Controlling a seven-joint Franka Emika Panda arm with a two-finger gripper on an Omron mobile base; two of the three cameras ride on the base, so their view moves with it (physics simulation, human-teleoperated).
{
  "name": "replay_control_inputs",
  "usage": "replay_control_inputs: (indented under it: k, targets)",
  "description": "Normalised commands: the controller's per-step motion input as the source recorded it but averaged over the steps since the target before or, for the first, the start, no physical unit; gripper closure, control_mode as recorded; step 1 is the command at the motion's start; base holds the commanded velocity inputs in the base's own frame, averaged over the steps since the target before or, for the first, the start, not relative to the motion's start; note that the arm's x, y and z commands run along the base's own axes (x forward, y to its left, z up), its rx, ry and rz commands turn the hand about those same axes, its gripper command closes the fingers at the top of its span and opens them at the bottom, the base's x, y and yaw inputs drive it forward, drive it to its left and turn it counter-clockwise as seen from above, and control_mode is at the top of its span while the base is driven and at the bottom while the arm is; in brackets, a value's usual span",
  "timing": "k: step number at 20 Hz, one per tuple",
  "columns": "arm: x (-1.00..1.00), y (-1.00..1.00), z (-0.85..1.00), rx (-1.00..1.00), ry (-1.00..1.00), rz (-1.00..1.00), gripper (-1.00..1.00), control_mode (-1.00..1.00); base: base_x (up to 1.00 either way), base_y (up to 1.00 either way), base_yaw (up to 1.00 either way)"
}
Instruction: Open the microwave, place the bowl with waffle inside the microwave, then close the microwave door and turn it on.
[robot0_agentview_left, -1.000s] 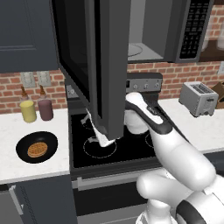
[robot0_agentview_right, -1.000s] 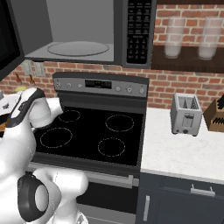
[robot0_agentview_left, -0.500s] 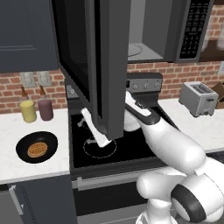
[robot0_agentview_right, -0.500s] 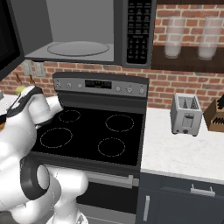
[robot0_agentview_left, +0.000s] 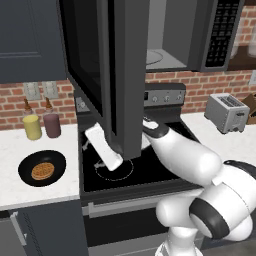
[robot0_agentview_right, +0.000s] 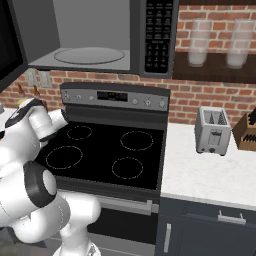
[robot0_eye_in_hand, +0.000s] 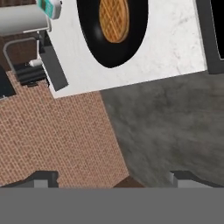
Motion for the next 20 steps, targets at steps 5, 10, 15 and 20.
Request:
replay_control_inputs:
  k: [5, 10, 15, 20]
  targets:
    - [0.19, 0.30, -0.17, -0.04, 0.04, 0.00, -1.00, -1.00, 0.00, 0.00, 0.00]
    - [0.32, 0.29, -0.43, -0.07, 0.05, 0.00, -1.00, -1.00, 0.00, 0.00, 0.00]
    - [0.27, 0.23, -0.31, -0.08, 0.02, 0.00, -1.00, -1.00, 0.00, 0.00, 0.00]
    - [0.33, 0.24, -0.23, -0.12, 0.00, 0.00, -1.00, -1.00, 0.00, 0.00, 0.00]
